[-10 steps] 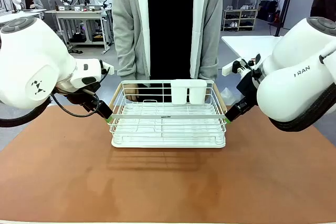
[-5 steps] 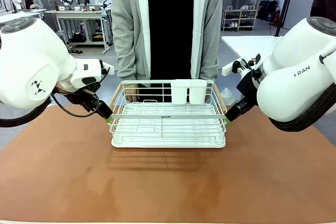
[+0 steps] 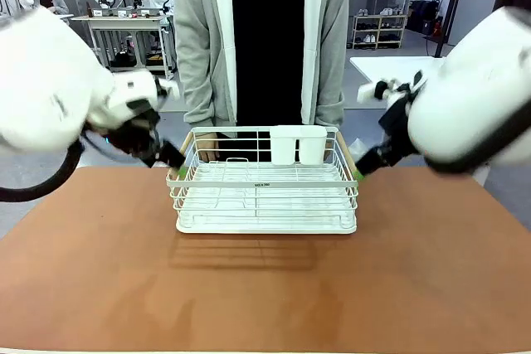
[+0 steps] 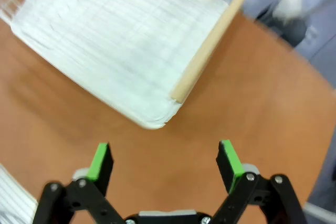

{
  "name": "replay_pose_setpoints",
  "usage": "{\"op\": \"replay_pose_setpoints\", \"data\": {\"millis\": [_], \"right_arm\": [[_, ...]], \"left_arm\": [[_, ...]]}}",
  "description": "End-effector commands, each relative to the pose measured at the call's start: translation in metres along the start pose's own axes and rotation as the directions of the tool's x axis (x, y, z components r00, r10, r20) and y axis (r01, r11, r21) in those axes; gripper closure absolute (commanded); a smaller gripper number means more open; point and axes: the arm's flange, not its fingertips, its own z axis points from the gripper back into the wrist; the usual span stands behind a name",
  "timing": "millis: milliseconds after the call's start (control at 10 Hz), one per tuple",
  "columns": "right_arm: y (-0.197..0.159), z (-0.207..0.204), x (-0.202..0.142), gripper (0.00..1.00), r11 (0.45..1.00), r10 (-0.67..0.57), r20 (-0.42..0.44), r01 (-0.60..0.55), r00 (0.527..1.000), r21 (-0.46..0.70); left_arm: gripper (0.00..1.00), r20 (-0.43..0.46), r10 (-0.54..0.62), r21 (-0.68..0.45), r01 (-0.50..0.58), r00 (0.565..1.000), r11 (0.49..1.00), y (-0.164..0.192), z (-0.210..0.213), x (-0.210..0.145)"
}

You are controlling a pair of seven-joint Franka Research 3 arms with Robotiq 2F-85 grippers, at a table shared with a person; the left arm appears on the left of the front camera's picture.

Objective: Clean the table.
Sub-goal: Pick up the Lint Roller when the human hands it over.

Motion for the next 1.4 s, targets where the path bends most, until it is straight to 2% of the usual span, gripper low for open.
{"op": "replay_pose_setpoints", "data": {"millis": [0,100,200,300,400,500,700,800,1000,1100,1200,1300], "right_arm": [[-0.065,0.096,0.012,0.00,0.932,-0.202,0.011,0.188,0.979,0.310],[-0.090,0.119,0.013,0.00,0.861,-0.285,-0.018,0.264,0.958,0.435],[-0.127,0.144,0.005,0.00,0.712,-0.433,-0.098,0.406,0.896,0.573],[-0.157,0.159,-0.011,0.00,0.590,-0.506,-0.142,0.461,0.851,0.663],[-0.186,0.172,-0.033,0.00,0.530,-0.592,-0.128,0.504,0.796,0.682],[-0.216,0.177,-0.062,0.00,0.465,-0.654,-0.152,0.552,0.741,0.692],[-0.256,0.173,-0.128,0.00,0.333,-0.777,-0.179,0.635,0.604,0.698],[-0.264,0.162,-0.152,0.00,0.289,-0.806,-0.189,0.651,0.561,0.702],[-0.275,0.146,-0.176,0.00,0.249,-0.828,-0.202,0.665,0.523,0.704],[-0.269,0.140,-0.173,0.00,0.323,-0.786,-0.189,0.651,0.589,0.687],[-0.282,0.148,-0.190,0.00,0.229,-0.835,-0.229,0.693,0.501,0.684],[-0.282,0.148,-0.190,0.00,0.229,-0.835,-0.229,0.693,0.501,0.684]], "left_arm": [[0.00,0.018,0.193,-0.425,-0.167,0.981,0.890,0.070,0.096,0.003],[0.00,-0.003,0.284,-0.561,-0.237,0.959,0.793,0.099,0.128,-0.009],[0.00,0.042,0.424,-0.705,-0.274,0.905,0.654,0.130,0.164,-0.029],[0.00,0.083,0.522,-0.745,-0.295,0.849,0.599,0.159,0.191,-0.054],[0.00,0.119,0.611,-0.742,-0.339,0.783,0.579,0.187,0.208,-0.091],[0.00,0.155,0.685,-0.741,-0.375,0.712,0.557,0.210,0.223,-0.130],[0.00,0.137,0.800,-0.709,-0.506,0.584,0.491,0.243,0.233,-0.200],[0.00,0.120,0.818,-0.696,-0.540,0.562,0.473,0.251,0.230,-0.216],[0.00,0.110,0.818,-0.677,-0.560,0.564,0.477,0.255,0.227,-0.220],[0.00,0.099,0.809,-0.672,-0.561,0.580,0.484,0.254,0.222,-0.212],[0.00,0.095,0.843,-0.672,-0.590,0.530,0.447,0.263,0.224,-0.241],[0.00,0.095,0.843,-0.672,-0.590,0.530,0.447,0.263,0.224,-0.241]]}}
